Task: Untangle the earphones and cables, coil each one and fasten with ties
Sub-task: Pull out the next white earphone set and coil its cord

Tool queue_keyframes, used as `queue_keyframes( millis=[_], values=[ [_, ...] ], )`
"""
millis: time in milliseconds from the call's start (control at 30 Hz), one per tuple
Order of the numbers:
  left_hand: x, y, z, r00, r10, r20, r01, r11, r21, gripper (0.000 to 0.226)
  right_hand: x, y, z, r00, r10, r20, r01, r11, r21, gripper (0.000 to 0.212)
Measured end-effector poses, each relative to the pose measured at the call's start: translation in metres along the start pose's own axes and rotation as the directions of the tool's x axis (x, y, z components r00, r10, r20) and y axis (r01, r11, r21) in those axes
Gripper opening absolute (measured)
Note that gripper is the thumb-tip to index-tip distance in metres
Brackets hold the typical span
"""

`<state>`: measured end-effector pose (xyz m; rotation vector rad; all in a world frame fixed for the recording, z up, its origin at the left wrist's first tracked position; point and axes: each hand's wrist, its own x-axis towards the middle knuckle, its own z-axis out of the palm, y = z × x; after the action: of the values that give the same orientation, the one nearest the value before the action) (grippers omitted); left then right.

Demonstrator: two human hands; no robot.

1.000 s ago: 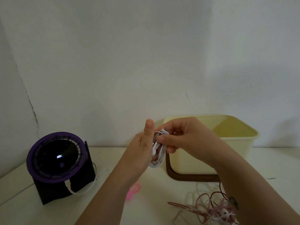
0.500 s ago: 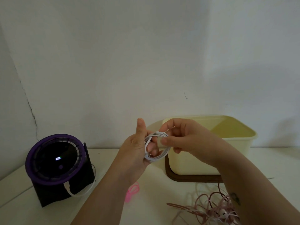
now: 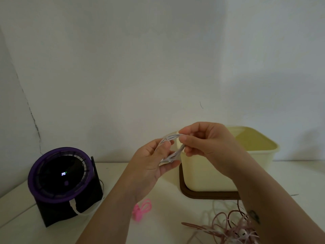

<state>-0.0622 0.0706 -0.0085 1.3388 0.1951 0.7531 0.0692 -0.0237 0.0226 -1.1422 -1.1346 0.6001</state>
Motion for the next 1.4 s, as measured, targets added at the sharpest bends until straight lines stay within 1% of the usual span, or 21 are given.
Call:
queue_keyframes(
  millis=[67,167,233,300,467,500,567,600,633,667,800,833,867,933,1000,1033,1100,1167,1300,1333,1400],
  values=[
    [0.000,0.001,-0.001,0.999,-0.029,0.028,0.030,0.999,-0.012,0.028,-0.002,-0.004,-0.003,1.000,-0.012,0.010,0.013,0.998,-0.068,0.008],
    [0.000,0.002,-0.007,0.997,-0.080,0.004,0.079,0.997,0.026,0.031,-0.006,-0.011,-0.006,0.998,-0.020,0.054,0.030,0.980,-0.197,0.008],
    [-0.001,0.004,-0.013,0.996,-0.094,0.006,0.091,0.980,0.174,0.027,-0.008,-0.016,-0.007,0.995,-0.023,0.098,0.051,0.954,-0.295,0.009],
    [-0.003,0.005,-0.018,0.993,-0.112,0.039,0.088,0.916,0.392,0.021,-0.010,-0.017,-0.007,0.991,-0.010,0.132,0.059,0.923,-0.380,0.005],
    [-0.009,0.011,-0.021,0.986,-0.163,0.043,0.082,0.690,0.719,0.017,-0.010,-0.015,-0.003,0.987,0.038,0.158,0.048,0.860,-0.509,0.002],
    [-0.010,0.013,-0.019,0.988,-0.150,0.034,0.064,0.601,0.797,0.010,-0.010,-0.014,-0.002,0.987,0.044,0.156,0.046,0.847,-0.529,0.003],
    [-0.012,0.014,-0.015,0.997,-0.072,0.030,-0.003,0.353,0.935,0.006,-0.011,-0.013,0.001,0.987,0.048,0.152,0.048,0.821,-0.569,0.006],
    [-0.012,0.013,-0.013,0.999,-0.031,0.039,-0.029,0.278,0.960,0.007,-0.011,-0.014,0.002,0.988,0.046,0.150,0.052,0.809,-0.586,0.006],
    [-0.012,0.012,-0.010,0.999,0.004,0.049,-0.048,0.265,0.963,0.008,-0.012,-0.014,0.002,0.988,0.039,0.148,0.057,0.803,-0.594,0.006],
    [-0.011,0.011,-0.009,0.998,0.024,0.061,-0.065,0.294,0.954,0.010,-0.013,-0.016,0.002,0.989,0.033,0.147,0.062,0.803,-0.592,0.006],
    [-0.010,0.013,-0.012,0.994,-0.042,0.104,-0.053,0.641,0.766,0.014,-0.016,-0.023,-0.002,0.991,0.012,0.136,0.070,0.806,-0.588,0.003],
    [-0.010,0.014,-0.012,0.993,-0.049,0.106,-0.044,0.685,0.727,0.013,-0.016,-0.023,-0.002,0.991,0.012,0.134,0.071,0.801,-0.595,0.003],
    [-0.010,0.013,-0.013,0.994,-0.033,0.100,-0.050,0.685,0.727,0.015,-0.016,-0.023,-0.001,0.991,0.014,0.133,0.069,0.797,-0.601,0.003],
    [-0.008,0.010,-0.012,0.996,0.016,0.084,-0.077,0.601,0.796,0.024,-0.015,-0.021,0.002,0.991,0.015,0.130,0.068,0.791,-0.608,0.004],
    [-0.010,0.011,-0.008,0.995,-0.008,0.097,-0.079,0.516,0.853,0.028,-0.014,-0.020,0.004,0.992,0.008,0.128,0.073,0.787,-0.612,0.004],
    [-0.011,0.011,-0.007,0.993,-0.040,0.113,-0.076,0.515,0.854,0.031,-0.015,-0.020,0.005,0.992,-0.004,0.125,0.080,0.786,-0.613,0.004],
    [-0.014,0.014,-0.006,0.983,-0.106,0.146,-0.060,0.573,0.817,0.044,-0.015,-0.022,0.004,0.993,-0.037,0.108,0.095,0.795,-0.600,0.004],
    [-0.016,0.016,-0.006,0.981,-0.118,0.153,-0.051,0.606,0.794,0.057,-0.016,-0.024,0.003,0.994,-0.060,0.090,0.101,0.812,-0.575,0.004],
    [-0.012,0.013,-0.006,0.999,-0.021,0.032,-0.015,0.550,0.835,0.058,-0.015,-0.023,0.003,0.995,-0.077,0.056,0.096,0.814,-0.572,0.014],
    [-0.011,0.013,-0.007,1.000,-0.006,-0.010,0.011,0.579,0.815,0.055,-0.014,-0.023,0.003,0.996,-0.080,0.047,0.092,0.816,-0.571,0.014],
    [-0.009,0.013,-0.008,0.999,-0.026,-0.036,0.044,0.713,0.700,0.046,-0.014,-0.023,0.001,0.996,-0.085,0.036,0.090,0.822,-0.563,0.012]
  ],
)
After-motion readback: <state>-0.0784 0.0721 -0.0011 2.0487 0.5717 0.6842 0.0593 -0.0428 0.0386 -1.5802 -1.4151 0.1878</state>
